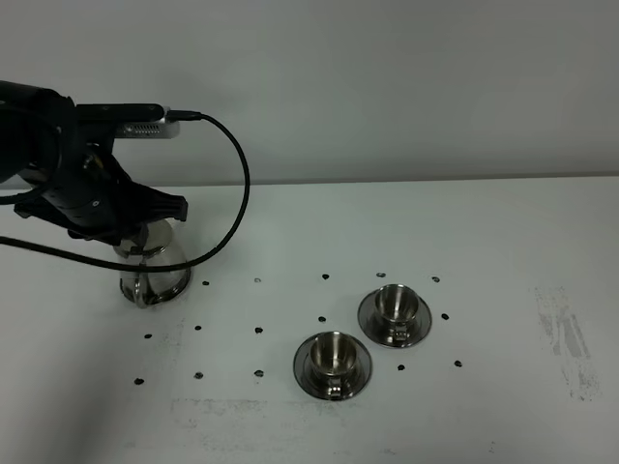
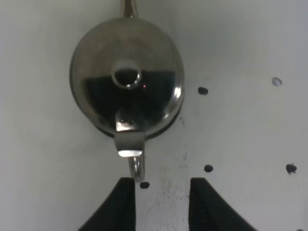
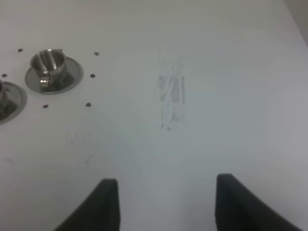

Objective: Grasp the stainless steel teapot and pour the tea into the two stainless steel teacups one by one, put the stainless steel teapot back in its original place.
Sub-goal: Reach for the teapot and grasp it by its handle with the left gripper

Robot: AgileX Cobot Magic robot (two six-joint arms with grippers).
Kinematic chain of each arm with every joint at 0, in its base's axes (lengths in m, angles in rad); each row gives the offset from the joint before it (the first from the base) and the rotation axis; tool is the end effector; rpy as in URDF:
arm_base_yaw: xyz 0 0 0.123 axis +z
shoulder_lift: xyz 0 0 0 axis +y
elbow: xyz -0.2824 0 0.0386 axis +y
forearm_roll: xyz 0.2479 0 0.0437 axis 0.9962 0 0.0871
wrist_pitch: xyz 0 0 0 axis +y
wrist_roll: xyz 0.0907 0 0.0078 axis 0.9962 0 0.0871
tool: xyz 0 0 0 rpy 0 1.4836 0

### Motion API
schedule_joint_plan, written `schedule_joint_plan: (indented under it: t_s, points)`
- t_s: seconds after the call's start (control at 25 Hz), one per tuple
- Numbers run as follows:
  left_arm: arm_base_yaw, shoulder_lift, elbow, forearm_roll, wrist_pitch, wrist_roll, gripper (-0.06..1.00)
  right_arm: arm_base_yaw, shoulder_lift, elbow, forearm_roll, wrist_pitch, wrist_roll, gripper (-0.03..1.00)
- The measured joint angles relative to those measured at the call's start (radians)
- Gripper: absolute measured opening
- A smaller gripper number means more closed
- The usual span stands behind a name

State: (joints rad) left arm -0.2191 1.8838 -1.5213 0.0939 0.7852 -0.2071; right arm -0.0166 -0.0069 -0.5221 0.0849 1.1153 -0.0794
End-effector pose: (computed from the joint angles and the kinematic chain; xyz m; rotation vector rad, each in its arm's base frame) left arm 0.4068 -0.0844 0.2535 0.0802 2.6245 -0.0373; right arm -0.0109 0.0071 0.2790 -0.0731 2.0659 0.0428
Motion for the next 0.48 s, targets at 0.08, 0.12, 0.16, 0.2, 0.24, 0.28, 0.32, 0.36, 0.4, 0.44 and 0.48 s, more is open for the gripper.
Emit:
schedule_joint_plan:
  t_s: [0.08,0.12,0.16,0.2,0.24,0.28,0.32,0.36,0.4,0.44,0.48]
  points:
    - [0.000,0.018,-0.010,0.003,0.022,-0.004,0.31,0.000,0.000,0.000,0.000,0.000,0.000,0.44]
    - [0.000,0.024,-0.012,0.003,0.039,-0.005,0.32,0.000,0.000,0.000,0.000,0.000,0.000,0.44]
    - [0.000,0.026,-0.013,0.003,0.055,-0.005,0.33,0.000,0.000,0.000,0.000,0.000,0.000,0.44]
    - [0.003,0.026,-0.013,0.003,0.069,-0.005,0.35,0.000,0.000,0.000,0.000,0.000,0.000,0.44]
    - [0.003,0.026,-0.015,0.003,0.080,-0.005,0.37,0.000,0.000,0.000,0.000,0.000,0.000,0.44]
    - [0.005,0.026,-0.016,0.003,0.088,-0.005,0.39,0.000,0.000,0.000,0.000,0.000,0.000,0.44]
    - [0.012,0.026,-0.018,0.003,0.091,-0.004,0.42,0.000,0.000,0.000,0.000,0.000,0.000,0.44]
    - [0.016,0.026,-0.018,0.003,0.096,-0.004,0.44,0.000,0.000,0.000,0.000,0.000,0.000,0.44]
    - [0.019,0.026,-0.018,0.003,0.102,-0.004,0.47,0.000,0.000,0.000,0.000,0.000,0.000,0.44]
    - [0.023,0.026,-0.018,0.003,0.106,-0.004,0.48,0.000,0.000,0.000,0.000,0.000,0.000,0.44]
    - [0.026,0.026,-0.018,0.003,0.106,-0.004,0.49,0.000,0.000,0.000,0.000,0.000,0.000,0.44]
